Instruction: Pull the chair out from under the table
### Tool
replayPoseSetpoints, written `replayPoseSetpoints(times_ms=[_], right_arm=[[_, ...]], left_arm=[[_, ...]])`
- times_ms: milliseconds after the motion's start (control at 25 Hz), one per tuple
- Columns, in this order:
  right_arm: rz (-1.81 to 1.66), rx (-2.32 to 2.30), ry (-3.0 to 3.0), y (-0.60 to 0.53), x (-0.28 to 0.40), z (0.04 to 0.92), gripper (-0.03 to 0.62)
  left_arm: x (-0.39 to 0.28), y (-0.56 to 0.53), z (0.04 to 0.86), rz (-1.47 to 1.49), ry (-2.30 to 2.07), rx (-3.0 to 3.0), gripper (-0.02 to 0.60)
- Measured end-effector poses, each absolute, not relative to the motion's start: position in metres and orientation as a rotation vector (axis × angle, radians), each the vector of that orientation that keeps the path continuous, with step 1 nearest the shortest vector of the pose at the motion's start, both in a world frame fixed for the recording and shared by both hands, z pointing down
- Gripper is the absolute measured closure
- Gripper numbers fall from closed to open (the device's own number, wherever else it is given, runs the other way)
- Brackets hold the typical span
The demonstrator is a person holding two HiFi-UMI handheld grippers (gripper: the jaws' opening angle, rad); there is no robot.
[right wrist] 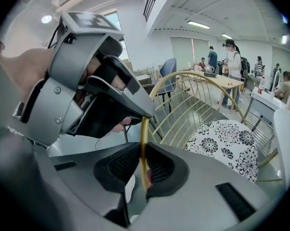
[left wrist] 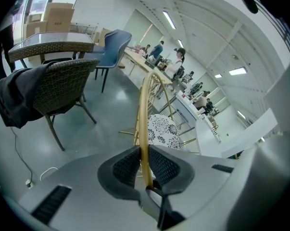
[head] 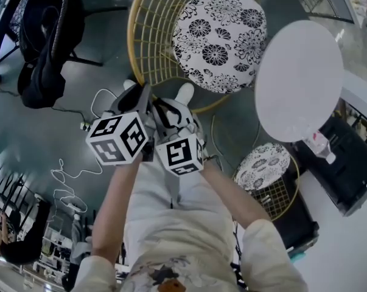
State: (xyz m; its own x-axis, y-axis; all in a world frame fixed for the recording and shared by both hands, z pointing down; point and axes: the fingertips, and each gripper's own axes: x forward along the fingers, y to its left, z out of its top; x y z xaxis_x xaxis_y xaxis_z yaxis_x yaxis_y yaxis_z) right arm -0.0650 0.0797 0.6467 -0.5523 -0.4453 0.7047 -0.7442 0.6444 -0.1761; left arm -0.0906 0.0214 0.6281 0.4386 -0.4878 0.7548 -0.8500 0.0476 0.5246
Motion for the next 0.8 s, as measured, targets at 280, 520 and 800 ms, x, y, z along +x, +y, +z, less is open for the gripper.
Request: replayPoseSetpoints(times_ms=[280,520,800], right_arm=[[0.611,0.869,-2.261,0.080,-0.068,0.644,0.542],[0.623,0.805,-2.300,0.078,-0.071,0.641,0.542],[0.635,0.745,-2.325,0.078,-0.077,0.638,0.542]], left_arm=[[-0.092,0.021,0.624,0.427,-1.214,1.598,0.518],[-0.095,0.018,0.622,0.409,-1.226,1.576,0.518],[-0.099,0.018,0.618,0.432,-1.247,1.593,0.518]])
